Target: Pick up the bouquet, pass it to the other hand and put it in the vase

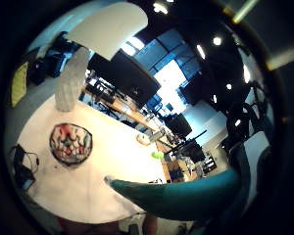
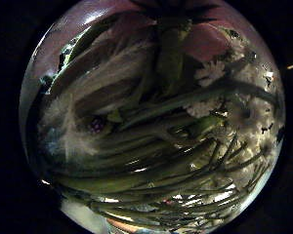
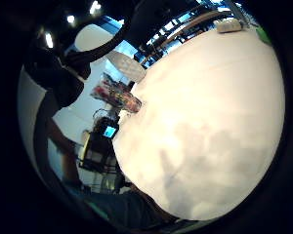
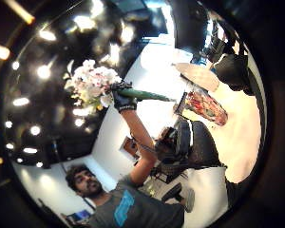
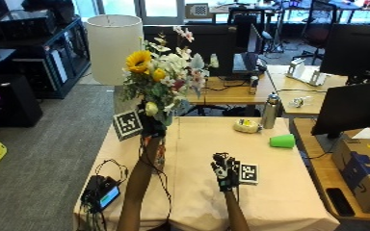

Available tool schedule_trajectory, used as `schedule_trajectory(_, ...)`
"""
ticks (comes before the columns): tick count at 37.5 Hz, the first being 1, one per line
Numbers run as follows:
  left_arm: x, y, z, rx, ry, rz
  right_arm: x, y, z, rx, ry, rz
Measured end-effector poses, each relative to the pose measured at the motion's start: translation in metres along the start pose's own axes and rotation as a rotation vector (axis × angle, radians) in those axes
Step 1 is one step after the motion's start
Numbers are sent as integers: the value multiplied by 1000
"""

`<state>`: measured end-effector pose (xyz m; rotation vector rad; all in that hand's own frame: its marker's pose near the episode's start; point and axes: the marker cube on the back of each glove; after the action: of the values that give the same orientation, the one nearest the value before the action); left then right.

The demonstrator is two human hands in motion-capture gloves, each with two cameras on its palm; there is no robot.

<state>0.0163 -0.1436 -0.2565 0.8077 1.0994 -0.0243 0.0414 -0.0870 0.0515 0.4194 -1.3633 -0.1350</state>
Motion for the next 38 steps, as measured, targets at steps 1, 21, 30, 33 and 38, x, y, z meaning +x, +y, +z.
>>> schedule_trajectory(1, 0, -8, -7, 21, -10, 7, 0, 1, 1, -2, -17, 14)
schedule_trajectory(21, -81, -82, -37, 115, -102, -88, 5, 9, 0, 9, -6, 96)
schedule_trajectory(30, -157, -76, 1, 27, -75, -282, 8, 8, -4, 7, -37, -5)
schedule_trajectory(33, -182, -72, 9, -26, -57, -328, 10, 11, -8, 18, -15, 53)
schedule_trajectory(38, -209, -53, 13, -91, -65, -411, 10, 13, -12, 39, 9, 99)
